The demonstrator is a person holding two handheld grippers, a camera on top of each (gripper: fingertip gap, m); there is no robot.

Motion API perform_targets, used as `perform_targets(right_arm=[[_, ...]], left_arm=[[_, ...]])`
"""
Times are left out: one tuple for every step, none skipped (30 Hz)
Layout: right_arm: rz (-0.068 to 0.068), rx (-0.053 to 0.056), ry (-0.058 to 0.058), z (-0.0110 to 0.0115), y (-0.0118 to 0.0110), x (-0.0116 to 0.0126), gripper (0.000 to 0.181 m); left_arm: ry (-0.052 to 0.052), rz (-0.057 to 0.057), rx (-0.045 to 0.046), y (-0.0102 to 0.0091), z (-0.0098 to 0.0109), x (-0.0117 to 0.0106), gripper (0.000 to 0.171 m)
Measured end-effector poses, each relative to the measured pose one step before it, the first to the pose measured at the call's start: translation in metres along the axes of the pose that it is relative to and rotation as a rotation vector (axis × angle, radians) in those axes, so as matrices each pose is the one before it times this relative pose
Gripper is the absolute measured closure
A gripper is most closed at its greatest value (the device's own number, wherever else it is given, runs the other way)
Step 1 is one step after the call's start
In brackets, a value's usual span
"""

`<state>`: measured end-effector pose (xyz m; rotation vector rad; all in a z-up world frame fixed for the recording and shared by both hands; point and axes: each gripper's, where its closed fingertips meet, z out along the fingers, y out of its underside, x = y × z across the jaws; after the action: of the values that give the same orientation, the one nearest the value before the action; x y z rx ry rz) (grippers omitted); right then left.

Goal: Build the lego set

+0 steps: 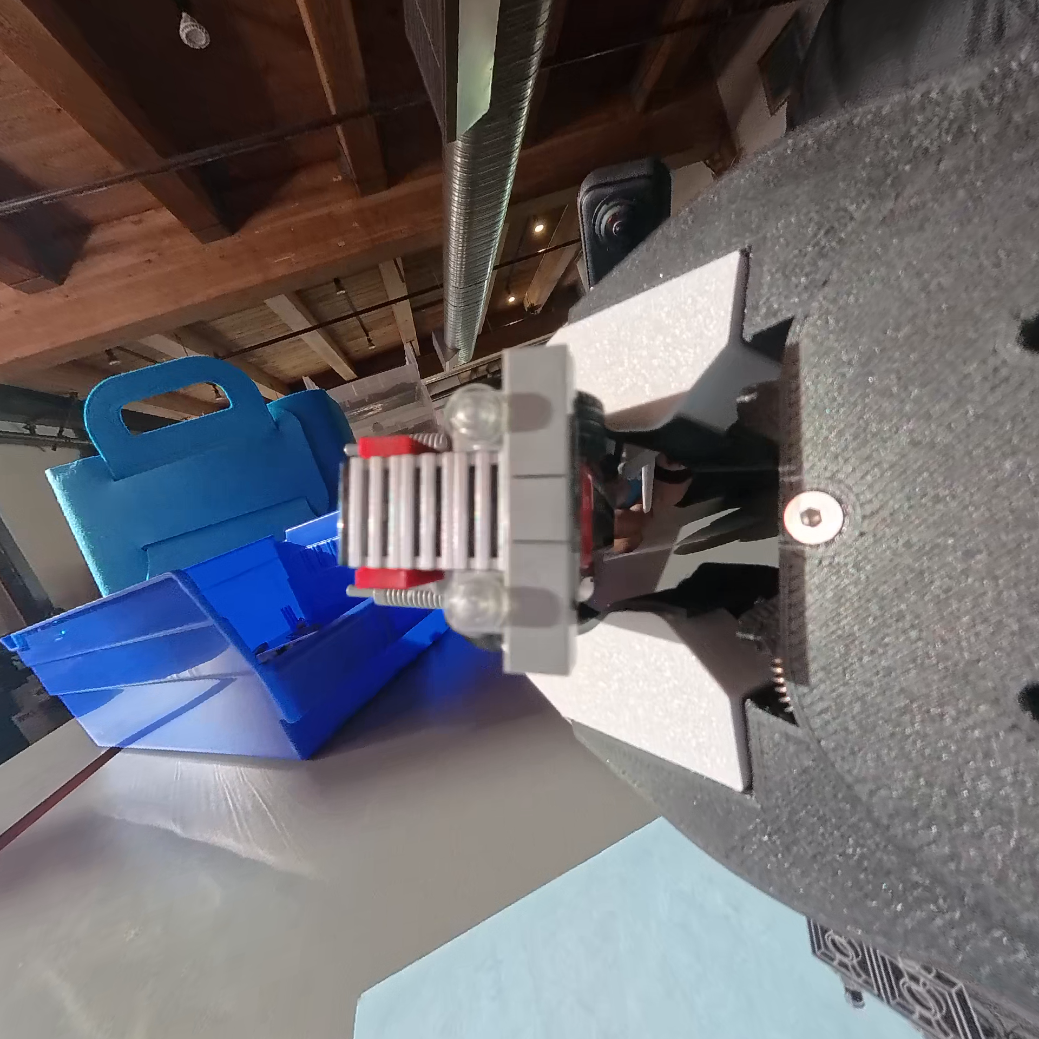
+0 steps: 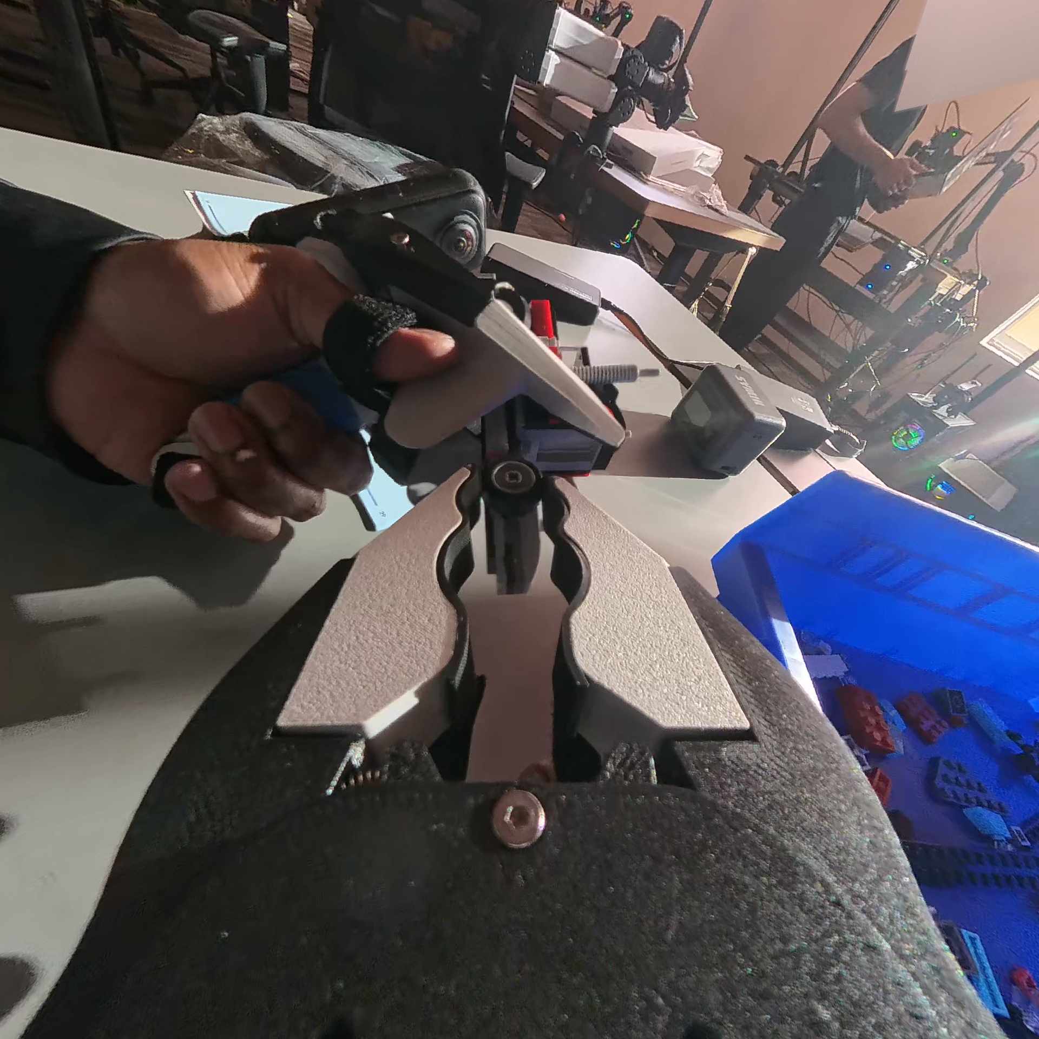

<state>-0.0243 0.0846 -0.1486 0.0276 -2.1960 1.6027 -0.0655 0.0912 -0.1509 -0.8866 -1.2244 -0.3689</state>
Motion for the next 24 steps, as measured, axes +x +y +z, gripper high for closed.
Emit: perform_targets(right_arm=[[0.001,-0.0004,-0.0018,0.00029,0.00014,-0.00045,0.157],[-0.0002,-0.0008,-0.0024,0.00041,0.00017,-0.00072,0.157],[-0.0013,-0.0004,-0.0006,0.00038,0.00006,-0.00057,0.157],[-0.002,-0.0011,-0.0004,0.00027,0.00022,-0.00037,0.157],[-0.0007,-0.0024,0.0023,0.0,0.00051,0.00037,0.157],[0.0009,-0.0013,0.0044,-0.00018,0.00032,0.00087,0.157],[0.0019,0.0003,0.0061,-0.00032,0.00002,0.00149,0.157],[0.0028,0.0026,0.0019,-0.00046,-0.00023,0.00081,0.157],[0.0026,0.0012,-0.004,-0.00009,0.00001,-0.0004,0.157],[0.0006,-0.0011,-0.0054,0.00028,0.00049,-0.00112,0.156],[-0.0025,-0.0007,-0.004,0.00031,0.00038,-0.00114,0.156],[-0.0004,0.0004,0.0019,-0.00012,-0.00013,0.00026,0.156],[-0.0003,0.0019,0.0031,-0.0004,-0.00043,0.0008,0.156],[-0.0015,0.0046,0.0022,-0.00075,-0.00079,0.00073,0.156],[-0.0018,0.0052,-0.0015,-0.00091,-0.00067,0.00002,0.156],[-0.0013,0.0054,-0.0035,-0.00058,-0.00057,-0.00056,0.157],[0.0006,0.0035,-0.0034,-0.00005,-0.00026,-0.0007,0.157],[0.0013,0.0013,-0.0011,0.00038,0.00005,-0.0003,0.157],[0.0013,-0.0004,-0.0005,0.00065,0.00026,-0.00034,0.157],[-0.001,0.0001,-0.0001,0.0005,0.00014,-0.00037,0.157],[-0.0024,-0.0005,0.0011,0.00018,0.00015,-0.00021,0.157],[-0.0025,-0.0017,0.0027,0.00013,0.0005,0.00028,0.157],[0.0001,-0.0014,0.0015,-0.00004,0.00031,0.00026,0.157],[0.0032,-0.001,-0.0007,0.00002,0.0004,0.00011,0.157]], left_arm=[[-0.0022,0.0025,0.0006,-0.00091,-0.0004,-0.00026,0.118],[-0.0022,0.0033,-0.00198,0.00001,-0.00004,-0.00012,0.118],[-0.0019,0.0002,-0.00179,0.00053,0.00031,-0.0003,0.117],[-0.001,-0.0031,0.00077,0.00022,0.00003,-0.00032,0.117],[-0.0011,-0.0021,0.0005,-0.00002,-0.00006,-0.0003,0.117],[0.0003,-0.0014,-0.00037,0.0,-0.00005,-0.0001,0.117],[0.0021,0.0004,-0.00428,0.0008,0.00029,0.00041,0.117],[0.0046,0.0001,-0.00618,0.00169,0.00077,0.001,0.117],[0.002,-0.0017,-0.005,0.00189,0.00086,0.0006,0.117],[0.0013,-0.0017,-0.00432,0.00174,0.00075,0.00028,0.117],[-0.0023,-0.0028,-0.00058,0.00063,0.00016,-0.00056,0.117],[0.0015,-0.0043,0.00116,-0.00035,-0.00013,-0.0001,0.117],[0.0045,-0.0056,0.00242,-0.00064,-0.00029,0.00017,0.117],[0.0028,-0.0025,0.00101,-0.00044,-0.00026,0.00026,0.118],[0.0005,0.0016,0.00554,-0.00119,-0.00048,0.00007,0.117],[-0.0003,0.0023,0.00507,-0.00174,-0.00059,0.00011,0.117],[-0.0004,0.0021,0.00498,-0.00175,-0.00082,0.00001,0.118],[-0.0006,-0.0005,0.0027,-0.00115,-0.00049,-0.00009,0.118],[-0.0021,-0.001,0.00125,-0.00035,-0.00023,-0.00048,0.118],[0.0001,-0.0032,0.00045,0.00016,0.00013,-0.00033,0.118],[0.0005,-0.0051,-0.00235,0.00086,0.00036,-0.00027,0.118],[-0.0007,-0.0036,0.00206,0.00007,-0.00003,-0.00033,0.117],[-0.0008,-0.0017,-0.00024,0.00007,0.00003,-0.00031,0.117],[-0.001,-0.0006,0.00006,-0.00014,-0.00001,-0.00015,0.117]])
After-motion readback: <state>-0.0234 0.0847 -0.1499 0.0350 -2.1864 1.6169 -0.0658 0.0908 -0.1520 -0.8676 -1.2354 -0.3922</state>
